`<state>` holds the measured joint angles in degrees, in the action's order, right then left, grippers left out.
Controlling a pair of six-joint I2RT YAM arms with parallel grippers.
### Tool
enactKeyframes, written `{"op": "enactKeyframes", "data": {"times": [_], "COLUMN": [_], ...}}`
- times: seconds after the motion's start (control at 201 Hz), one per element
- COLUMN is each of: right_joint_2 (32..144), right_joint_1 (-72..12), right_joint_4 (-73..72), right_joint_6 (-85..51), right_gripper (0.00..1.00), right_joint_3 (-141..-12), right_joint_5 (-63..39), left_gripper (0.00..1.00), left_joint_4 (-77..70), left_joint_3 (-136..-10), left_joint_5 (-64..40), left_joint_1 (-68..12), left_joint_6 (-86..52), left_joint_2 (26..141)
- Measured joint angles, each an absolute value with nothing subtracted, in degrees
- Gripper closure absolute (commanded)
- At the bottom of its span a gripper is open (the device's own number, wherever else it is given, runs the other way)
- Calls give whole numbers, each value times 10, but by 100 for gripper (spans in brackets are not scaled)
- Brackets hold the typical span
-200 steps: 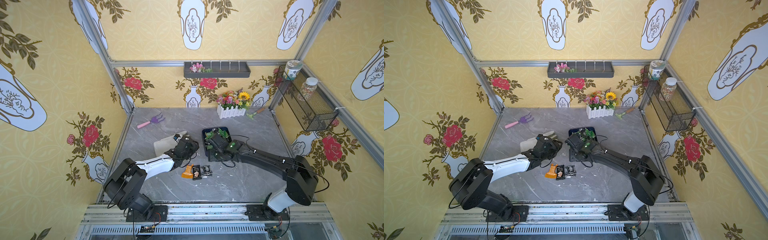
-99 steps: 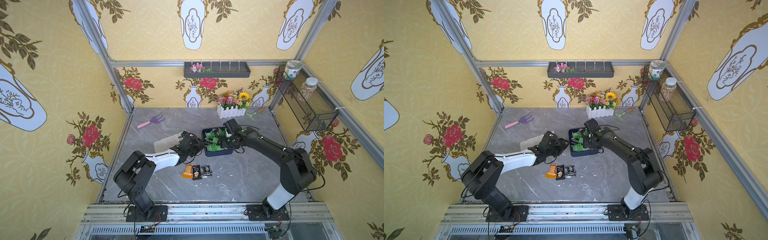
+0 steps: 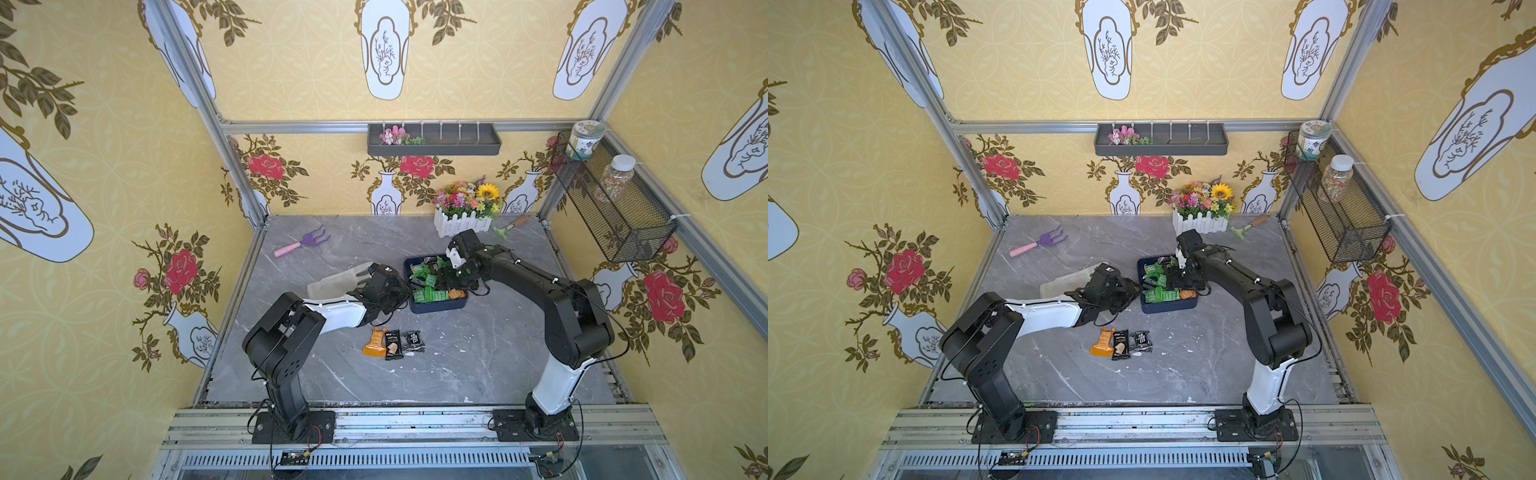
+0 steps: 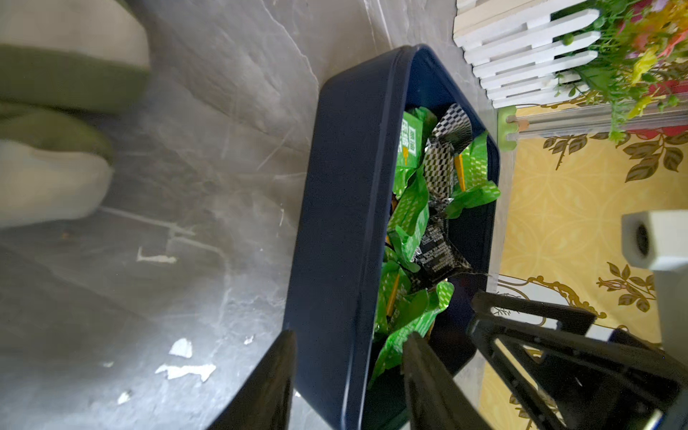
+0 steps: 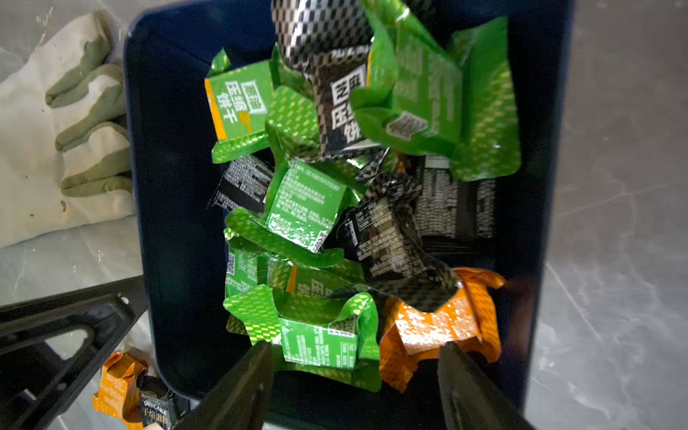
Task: Take the cookies out of the storage box
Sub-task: Pick up the cookie from the storage box.
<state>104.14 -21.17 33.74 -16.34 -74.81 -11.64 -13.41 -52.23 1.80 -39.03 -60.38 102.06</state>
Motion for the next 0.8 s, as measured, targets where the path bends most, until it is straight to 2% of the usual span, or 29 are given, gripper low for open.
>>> {"op": "enactKeyframes", "data": {"times": [0.339, 0.538, 0.797], "right_joint_2": [1084, 1107, 1109], "right_joint_1": [-224, -239, -251], "right_joint_4": [331, 335, 348], "right_joint_6": [-148, -149, -159], "right_gripper": [23, 30, 45], "right_joint_3": [-755, -773, -785], "right_joint_5": [-131, -115, -88], "left_gripper": [54, 54, 55], "left_joint_4": [-133, -133, -133], "left_joint_3": [-529, -531, -531], "left_joint_5": [13, 13, 13], "left_joint_1": [-390, -393, -394], "left_joint_6": [-600, -600, -600], "left_joint_2": [1039, 1042, 1042]}}
